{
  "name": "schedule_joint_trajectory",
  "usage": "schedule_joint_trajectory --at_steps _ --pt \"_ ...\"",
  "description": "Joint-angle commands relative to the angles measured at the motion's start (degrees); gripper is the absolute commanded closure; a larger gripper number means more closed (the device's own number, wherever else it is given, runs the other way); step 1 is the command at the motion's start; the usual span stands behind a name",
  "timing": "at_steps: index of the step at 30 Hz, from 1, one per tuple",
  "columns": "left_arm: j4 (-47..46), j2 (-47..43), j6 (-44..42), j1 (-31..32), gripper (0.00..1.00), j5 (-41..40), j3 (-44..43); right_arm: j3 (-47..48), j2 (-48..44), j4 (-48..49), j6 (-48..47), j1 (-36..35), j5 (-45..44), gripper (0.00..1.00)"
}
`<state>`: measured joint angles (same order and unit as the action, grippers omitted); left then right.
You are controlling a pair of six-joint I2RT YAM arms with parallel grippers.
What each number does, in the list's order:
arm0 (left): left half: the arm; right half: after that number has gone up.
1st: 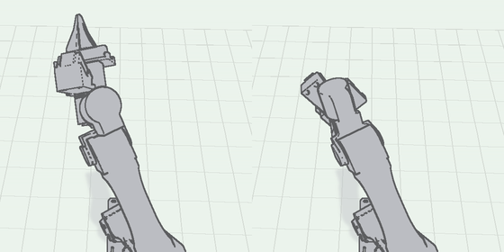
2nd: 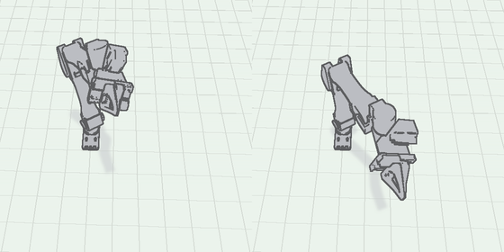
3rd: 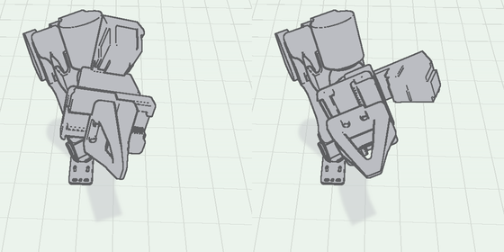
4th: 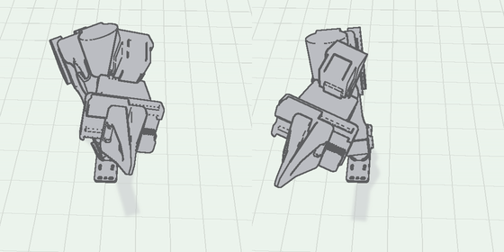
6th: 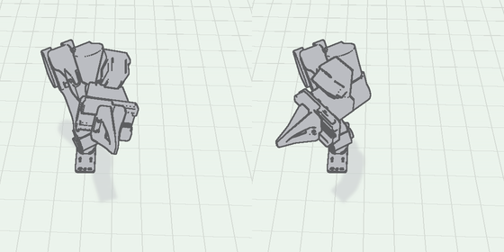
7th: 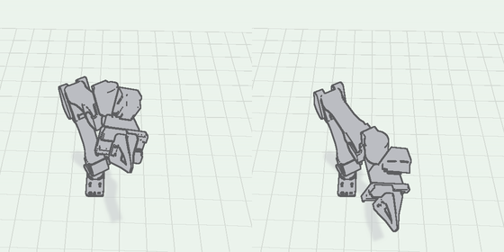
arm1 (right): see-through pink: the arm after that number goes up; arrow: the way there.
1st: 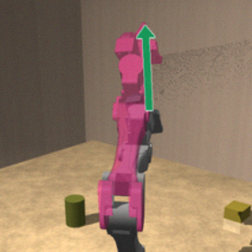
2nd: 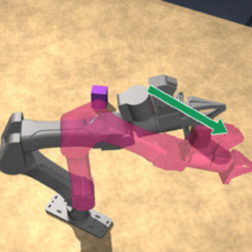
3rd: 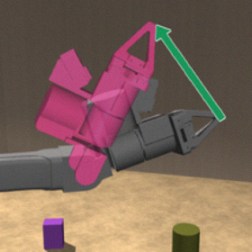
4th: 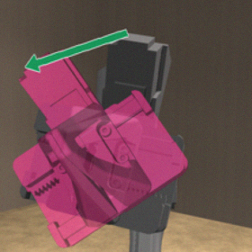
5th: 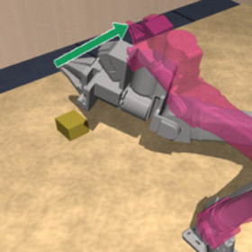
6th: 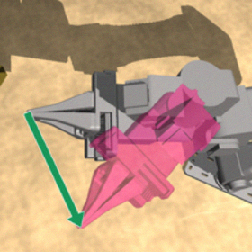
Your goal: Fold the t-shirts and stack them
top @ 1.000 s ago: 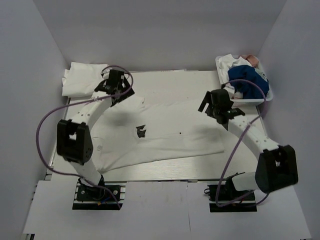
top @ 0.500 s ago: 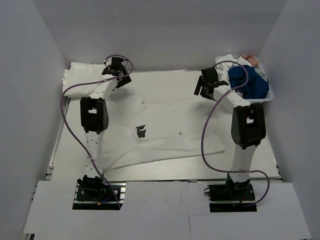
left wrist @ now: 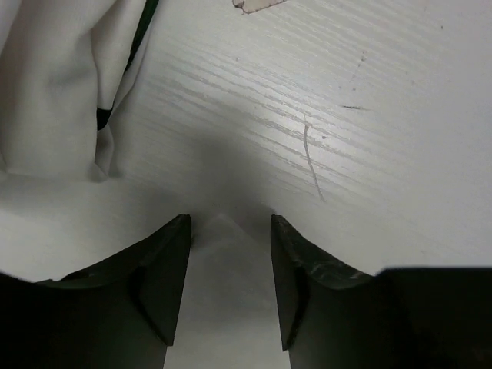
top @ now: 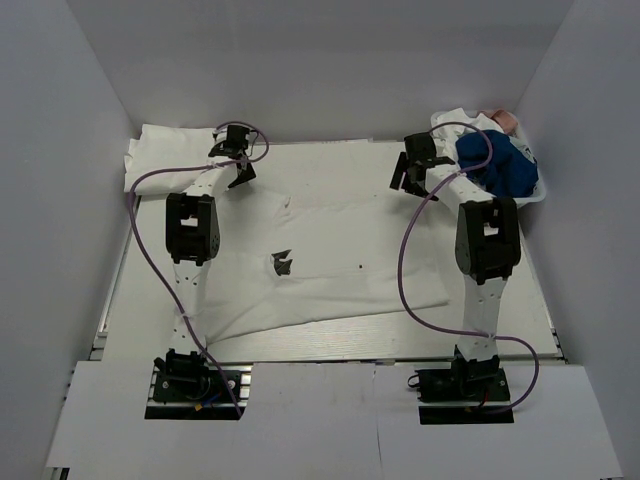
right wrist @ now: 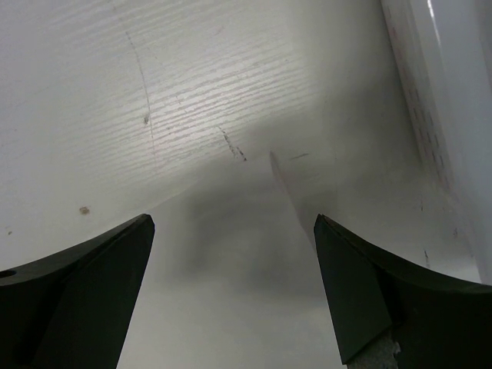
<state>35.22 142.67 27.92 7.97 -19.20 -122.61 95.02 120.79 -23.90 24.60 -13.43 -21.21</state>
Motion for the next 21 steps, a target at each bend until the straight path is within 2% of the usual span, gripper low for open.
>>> schedule_joint_trajectory --at_steps 1,2,3,4,6,11,17,20,21 --pt "0.1 0.5 -0.3 -0.1 0.46 0.0 2.0 3.5 1.6 0.0 0.1 0.7 0.4 0.1" --pt "-1.1 0.5 -1.0 -0.1 0.51 0.7 2.7 3.9 2.2 0.2 0.1 0.7 0.4 0.1" --pt "-1.6 0.5 -2.3 -0.1 0.66 0.7 3.2 4.0 2.9 0.2 0.3 0.6 0.3 0.1" --pt "-1.6 0.5 -2.3 -0.1 0.75 1.4 3.3 5.3 3.2 0.1 0.2 0.4 0.2 0.1" --pt "-1.6 -0.8 -3.0 -0.1 1.0 2.2 3.9 7.4 5.6 -1.1 0.0 0.4 1.7 0.1" --pt "-6.4 -6.7 -4.4 -0.1 1.0 4.2 10.6 11.1 9.4 -4.0 1.9 0.3 0.7 0.1" --pt "-12.7 -15.2 -6.0 -0.1 1.0 6.5 19.3 8.0 8.7 -3.8 3.2 0.2 -2.9 0.15" --pt "-17.2 -21.2 -6.6 -0.1 1.0 10.3 25.3 6.1 7.8 -1.5 2.7 0.3 -3.3 0.35" --pt "-18.1 -22.7 -6.6 -0.1 1.0 10.9 28.4 5.7 7.7 0.1 2.9 0.2 -3.3 0.54"
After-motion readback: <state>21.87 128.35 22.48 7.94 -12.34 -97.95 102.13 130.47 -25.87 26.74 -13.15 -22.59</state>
